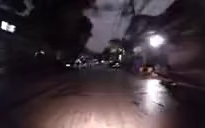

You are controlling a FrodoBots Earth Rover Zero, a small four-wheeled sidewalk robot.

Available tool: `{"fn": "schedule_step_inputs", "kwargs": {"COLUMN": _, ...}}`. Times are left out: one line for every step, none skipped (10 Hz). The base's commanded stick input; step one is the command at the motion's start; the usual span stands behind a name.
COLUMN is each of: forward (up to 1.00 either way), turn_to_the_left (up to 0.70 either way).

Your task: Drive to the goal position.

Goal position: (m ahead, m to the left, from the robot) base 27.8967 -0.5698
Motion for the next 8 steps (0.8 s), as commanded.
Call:
{"fn": "schedule_step_inputs", "kwargs": {"forward": 1.00, "turn_to_the_left": 0.00}}
{"fn": "schedule_step_inputs", "kwargs": {"forward": 1.00, "turn_to_the_left": 0.00}}
{"fn": "schedule_step_inputs", "kwargs": {"forward": 1.00, "turn_to_the_left": 0.04}}
{"fn": "schedule_step_inputs", "kwargs": {"forward": 1.00, "turn_to_the_left": 0.26}}
{"fn": "schedule_step_inputs", "kwargs": {"forward": 1.00, "turn_to_the_left": 0.09}}
{"fn": "schedule_step_inputs", "kwargs": {"forward": 1.00, "turn_to_the_left": 0.00}}
{"fn": "schedule_step_inputs", "kwargs": {"forward": 1.00, "turn_to_the_left": 0.00}}
{"fn": "schedule_step_inputs", "kwargs": {"forward": 1.00, "turn_to_the_left": 0.00}}
